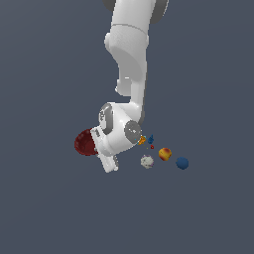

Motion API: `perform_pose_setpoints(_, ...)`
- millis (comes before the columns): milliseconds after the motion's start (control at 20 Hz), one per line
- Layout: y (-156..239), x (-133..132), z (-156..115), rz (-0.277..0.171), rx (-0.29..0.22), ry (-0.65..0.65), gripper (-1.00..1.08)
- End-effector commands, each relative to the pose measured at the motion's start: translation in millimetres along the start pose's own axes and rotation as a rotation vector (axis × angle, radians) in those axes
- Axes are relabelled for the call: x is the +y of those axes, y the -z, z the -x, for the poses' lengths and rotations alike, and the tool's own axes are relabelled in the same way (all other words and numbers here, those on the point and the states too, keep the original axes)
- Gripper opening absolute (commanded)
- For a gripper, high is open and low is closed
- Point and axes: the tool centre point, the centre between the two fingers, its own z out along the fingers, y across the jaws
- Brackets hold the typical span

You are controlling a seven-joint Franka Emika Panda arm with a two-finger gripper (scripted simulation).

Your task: Pick up a designated object from a clutter of objects.

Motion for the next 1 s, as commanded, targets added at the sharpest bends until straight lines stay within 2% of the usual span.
perform_pose_setpoints(0, 18.3, 1.0, 0.5, -0.002, 0.001, 0.000, -1.00)
perform_pose_setpoints(300, 75.9, 5.9, 4.7, -0.003, 0.000, 0.001, -1.00)
perform_pose_setpoints(950, 229.4, 17.5, 14.8, -0.004, -0.004, 0.003, -1.00)
